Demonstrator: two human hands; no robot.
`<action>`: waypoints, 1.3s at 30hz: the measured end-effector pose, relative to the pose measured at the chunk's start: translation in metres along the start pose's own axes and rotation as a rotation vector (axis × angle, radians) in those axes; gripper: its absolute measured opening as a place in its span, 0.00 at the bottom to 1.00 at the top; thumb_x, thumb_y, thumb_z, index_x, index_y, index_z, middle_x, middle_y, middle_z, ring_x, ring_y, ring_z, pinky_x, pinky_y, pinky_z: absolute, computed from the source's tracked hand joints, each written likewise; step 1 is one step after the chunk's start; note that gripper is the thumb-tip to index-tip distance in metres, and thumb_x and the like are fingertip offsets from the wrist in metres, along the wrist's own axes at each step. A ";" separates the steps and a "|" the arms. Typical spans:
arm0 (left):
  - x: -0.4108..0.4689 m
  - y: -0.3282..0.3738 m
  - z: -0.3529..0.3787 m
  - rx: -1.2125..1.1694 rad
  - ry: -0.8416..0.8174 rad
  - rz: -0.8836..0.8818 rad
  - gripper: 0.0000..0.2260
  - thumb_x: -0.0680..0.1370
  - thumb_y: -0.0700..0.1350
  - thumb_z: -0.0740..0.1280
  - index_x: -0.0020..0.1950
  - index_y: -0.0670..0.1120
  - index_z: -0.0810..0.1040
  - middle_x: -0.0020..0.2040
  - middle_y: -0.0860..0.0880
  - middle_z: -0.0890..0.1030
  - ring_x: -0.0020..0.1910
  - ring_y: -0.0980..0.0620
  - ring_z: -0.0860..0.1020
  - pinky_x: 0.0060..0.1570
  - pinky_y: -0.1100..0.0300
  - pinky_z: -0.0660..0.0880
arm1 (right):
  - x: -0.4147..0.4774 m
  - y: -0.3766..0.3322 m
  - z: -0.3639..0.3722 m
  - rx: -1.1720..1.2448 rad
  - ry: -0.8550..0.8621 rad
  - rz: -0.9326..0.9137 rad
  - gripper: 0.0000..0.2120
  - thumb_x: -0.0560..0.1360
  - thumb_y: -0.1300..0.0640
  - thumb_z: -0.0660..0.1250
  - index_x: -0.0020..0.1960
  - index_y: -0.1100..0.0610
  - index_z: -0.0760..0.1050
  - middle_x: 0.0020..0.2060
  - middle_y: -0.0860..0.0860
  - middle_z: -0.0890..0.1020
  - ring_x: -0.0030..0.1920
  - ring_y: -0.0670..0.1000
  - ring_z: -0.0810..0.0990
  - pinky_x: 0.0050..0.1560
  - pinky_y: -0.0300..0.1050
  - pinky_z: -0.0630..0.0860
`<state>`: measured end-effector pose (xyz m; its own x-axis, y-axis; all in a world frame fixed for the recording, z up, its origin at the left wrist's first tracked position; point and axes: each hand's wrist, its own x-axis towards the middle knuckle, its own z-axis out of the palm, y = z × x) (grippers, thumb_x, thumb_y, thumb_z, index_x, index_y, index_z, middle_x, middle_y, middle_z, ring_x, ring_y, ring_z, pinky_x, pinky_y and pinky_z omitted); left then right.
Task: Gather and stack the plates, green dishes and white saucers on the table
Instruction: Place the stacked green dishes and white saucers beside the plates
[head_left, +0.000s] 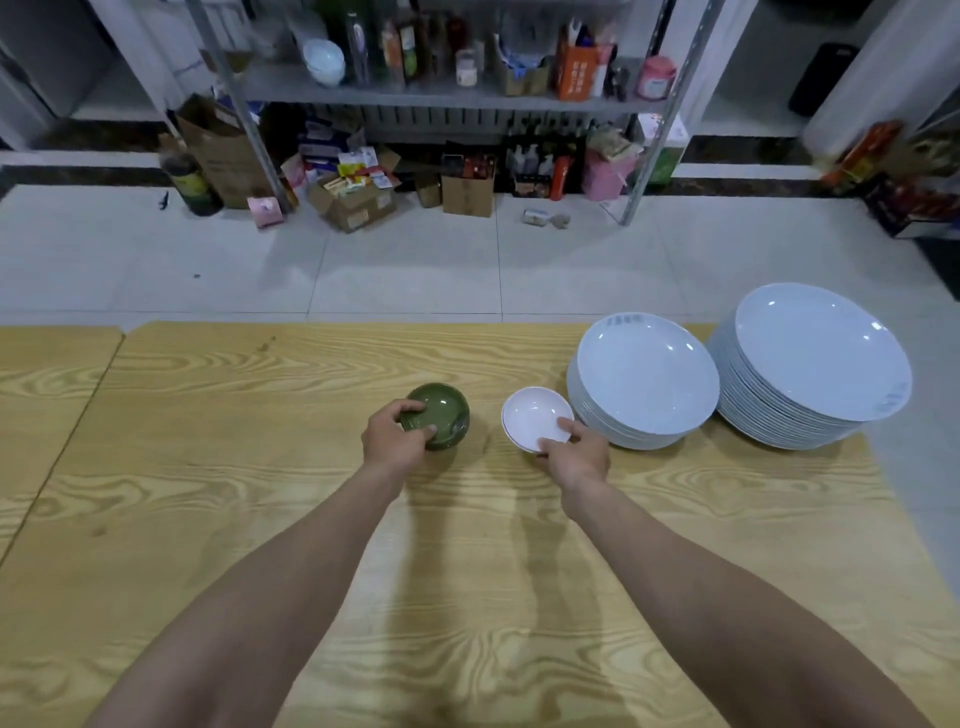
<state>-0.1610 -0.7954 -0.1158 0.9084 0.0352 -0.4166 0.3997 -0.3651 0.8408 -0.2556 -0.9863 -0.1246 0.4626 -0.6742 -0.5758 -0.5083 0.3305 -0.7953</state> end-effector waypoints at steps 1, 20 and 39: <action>0.007 0.002 0.003 0.013 -0.010 -0.002 0.15 0.71 0.35 0.76 0.50 0.53 0.82 0.56 0.48 0.76 0.58 0.45 0.76 0.58 0.47 0.79 | 0.004 0.001 0.004 0.003 0.013 0.001 0.22 0.73 0.70 0.71 0.65 0.56 0.78 0.61 0.53 0.74 0.57 0.58 0.81 0.58 0.54 0.80; 0.093 0.010 0.035 0.055 -0.115 0.000 0.13 0.71 0.37 0.76 0.51 0.51 0.82 0.56 0.49 0.79 0.56 0.46 0.79 0.58 0.49 0.78 | 0.078 -0.013 0.058 -0.055 0.067 0.048 0.22 0.75 0.66 0.71 0.67 0.53 0.76 0.67 0.55 0.75 0.61 0.60 0.80 0.65 0.55 0.76; 0.095 0.006 0.039 0.076 -0.190 0.039 0.11 0.76 0.38 0.72 0.55 0.50 0.80 0.57 0.50 0.77 0.55 0.48 0.77 0.51 0.60 0.74 | 0.067 -0.013 0.051 -0.391 -0.075 -0.135 0.22 0.79 0.54 0.68 0.72 0.55 0.73 0.67 0.56 0.76 0.67 0.55 0.73 0.71 0.52 0.68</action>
<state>-0.0772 -0.8299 -0.1639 0.8807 -0.1544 -0.4478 0.3474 -0.4322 0.8322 -0.1810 -1.0022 -0.1620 0.5881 -0.6398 -0.4947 -0.6699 -0.0427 -0.7412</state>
